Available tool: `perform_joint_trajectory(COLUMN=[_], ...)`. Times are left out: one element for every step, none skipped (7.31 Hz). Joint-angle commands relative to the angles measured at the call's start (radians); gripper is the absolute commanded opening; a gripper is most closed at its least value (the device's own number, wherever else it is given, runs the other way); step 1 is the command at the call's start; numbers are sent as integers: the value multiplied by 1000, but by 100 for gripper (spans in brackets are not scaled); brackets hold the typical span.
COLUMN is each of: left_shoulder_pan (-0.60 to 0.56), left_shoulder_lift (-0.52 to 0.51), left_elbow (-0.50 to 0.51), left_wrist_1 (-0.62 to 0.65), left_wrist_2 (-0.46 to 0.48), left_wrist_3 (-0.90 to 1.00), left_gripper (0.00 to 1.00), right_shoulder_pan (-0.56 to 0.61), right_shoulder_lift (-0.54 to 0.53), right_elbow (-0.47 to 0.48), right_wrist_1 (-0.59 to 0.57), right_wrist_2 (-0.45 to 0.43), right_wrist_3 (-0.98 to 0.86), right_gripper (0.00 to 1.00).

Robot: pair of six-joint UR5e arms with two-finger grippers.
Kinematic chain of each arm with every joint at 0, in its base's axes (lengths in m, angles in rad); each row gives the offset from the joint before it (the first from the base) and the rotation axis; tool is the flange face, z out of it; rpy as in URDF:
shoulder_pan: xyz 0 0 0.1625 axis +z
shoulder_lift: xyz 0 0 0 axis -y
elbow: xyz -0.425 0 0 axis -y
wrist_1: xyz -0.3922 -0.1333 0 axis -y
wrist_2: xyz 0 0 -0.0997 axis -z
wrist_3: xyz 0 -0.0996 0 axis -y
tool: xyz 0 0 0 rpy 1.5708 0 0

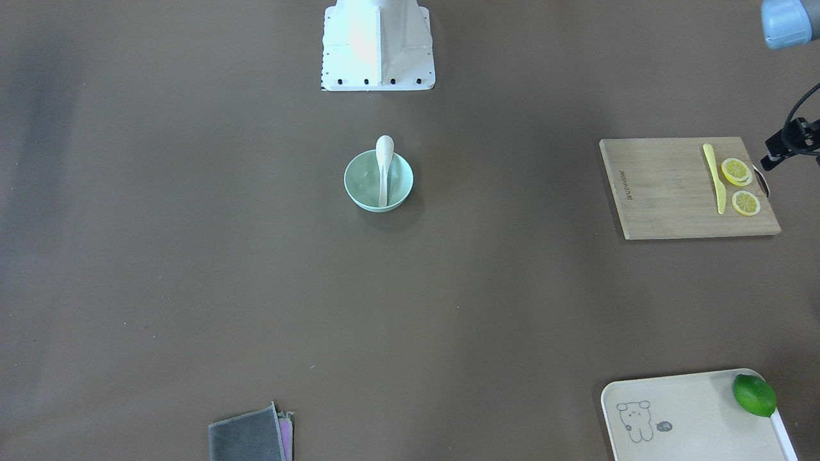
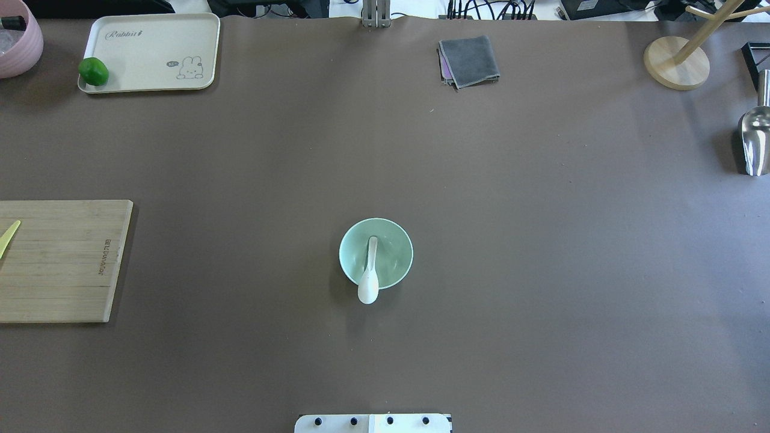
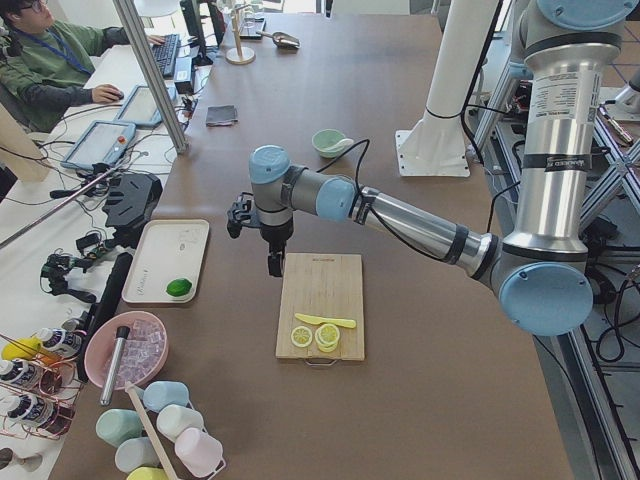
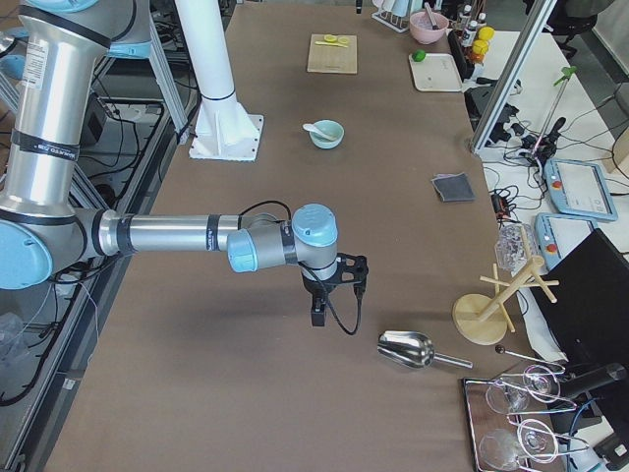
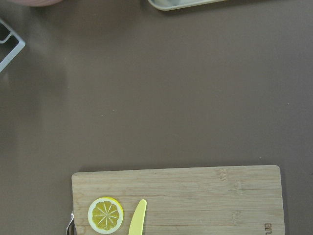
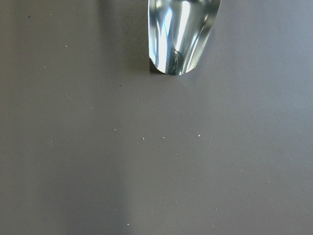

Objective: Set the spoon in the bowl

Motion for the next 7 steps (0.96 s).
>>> perform_joint_trajectory(left_shoulder_pan=[-20,-64,-131,-164,-187,-187,-184], left_shoulder_lift=[53,51,59,103,111,126,121], left_elbow=[-1,24,31,47,41,45,45], left_wrist_1=[-10,-15,-29,-26,-27,-30,-35], left_wrist_2=[-78,-75,-75,-75,-74,-42,42], left_wrist_3=[0,6,113,241,253,255,255], left_gripper=[99,99,99,99,99,99,99], right_shoulder_pan=[0,0,0,0,0,0,0], right_shoulder_lift=[2,2,2,2,3,3,3], right_elbow=[-1,-1,-1,-1,-1,-1,-1], right_wrist_1=[0,0,0,0,1,0,1], right_wrist_2=[0,0,0,0,0,-2,-2], right_wrist_3=[4,4,4,4,4,5,5], right_gripper=[100,100,100,100,100,100,100])
